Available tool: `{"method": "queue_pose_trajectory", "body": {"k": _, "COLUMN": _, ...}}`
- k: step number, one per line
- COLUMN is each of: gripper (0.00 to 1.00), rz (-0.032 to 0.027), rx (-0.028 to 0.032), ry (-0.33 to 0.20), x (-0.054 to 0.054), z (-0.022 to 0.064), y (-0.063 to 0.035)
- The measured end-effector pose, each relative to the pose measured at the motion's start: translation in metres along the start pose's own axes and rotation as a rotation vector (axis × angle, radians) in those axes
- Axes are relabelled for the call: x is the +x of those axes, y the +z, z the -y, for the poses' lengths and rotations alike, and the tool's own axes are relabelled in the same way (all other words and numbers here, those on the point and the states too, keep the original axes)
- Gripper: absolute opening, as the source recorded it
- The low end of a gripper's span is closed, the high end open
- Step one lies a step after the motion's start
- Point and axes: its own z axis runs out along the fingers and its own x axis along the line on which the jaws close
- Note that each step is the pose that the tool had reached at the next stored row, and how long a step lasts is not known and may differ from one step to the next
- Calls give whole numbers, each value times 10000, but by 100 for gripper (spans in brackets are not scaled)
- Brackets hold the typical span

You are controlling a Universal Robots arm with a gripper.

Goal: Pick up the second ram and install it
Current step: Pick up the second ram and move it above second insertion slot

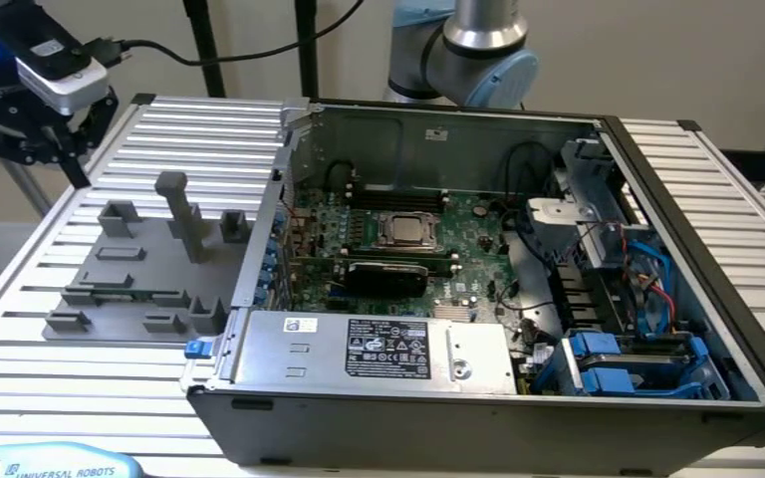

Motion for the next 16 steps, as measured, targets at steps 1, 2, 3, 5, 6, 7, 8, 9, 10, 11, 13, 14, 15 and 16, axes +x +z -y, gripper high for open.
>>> {"method": "queue_pose_trajectory", "body": {"k": 1, "gripper": 11, "rz": -10, "rx": -3, "ry": -178, "x": 0, "z": 1, "y": 10}}
{"method": "queue_pose_trajectory", "body": {"k": 2, "gripper": 11, "rz": -20, "rx": -7, "ry": -359, "x": 0, "z": 1, "y": 20}}
{"method": "queue_pose_trajectory", "body": {"k": 3, "gripper": 11, "rz": -30, "rx": -10, "ry": -555, "x": 1, "z": 2, "y": 31}}
{"method": "queue_pose_trajectory", "body": {"k": 5, "gripper": 11, "rz": -50, "rx": -17, "ry": -914, "x": 1, "z": 3, "y": 51}}
{"method": "queue_pose_trajectory", "body": {"k": 6, "gripper": 11, "rz": -61, "rx": -21, "ry": -1081, "x": 1, "z": 3, "y": 60}}
{"method": "queue_pose_trajectory", "body": {"k": 7, "gripper": 11, "rz": -71, "rx": -25, "ry": -1278, "x": 1, "z": 4, "y": 71}}
{"method": "queue_pose_trajectory", "body": {"k": 8, "gripper": 11, "rz": -80, "rx": -28, "ry": -1457, "x": 1, "z": 4, "y": 82}}
{"method": "queue_pose_trajectory", "body": {"k": 9, "gripper": 11, "rz": -90, "rx": -31, "ry": -1637, "x": 2, "z": 5, "y": 91}}
{"method": "queue_pose_trajectory", "body": {"k": 10, "gripper": 11, "rz": -100, "rx": -35, "ry": -1818, "x": 2, "z": 5, "y": 101}}
{"method": "queue_pose_trajectory", "body": {"k": 11, "gripper": 11, "rz": -110, "rx": -38, "ry": -1996, "x": 2, "z": 6, "y": 112}}
{"method": "queue_pose_trajectory", "body": {"k": 13, "gripper": 11, "rz": -130, "rx": -45, "ry": -2366, "x": 2, "z": 7, "y": 133}}
{"method": "queue_pose_trajectory", "body": {"k": 14, "gripper": 11, "rz": -140, "rx": -49, "ry": -2552, "x": 3, "z": 8, "y": 143}}
{"method": "queue_pose_trajectory", "body": {"k": 15, "gripper": 11, "rz": -150, "rx": -53, "ry": -2731, "x": 3, "z": 8, "y": 154}}
{"method": "queue_pose_trajectory", "body": {"k": 16, "gripper": 11, "rz": -160, "rx": -56, "ry": -2910, "x": 3, "z": 9, "y": 164}}
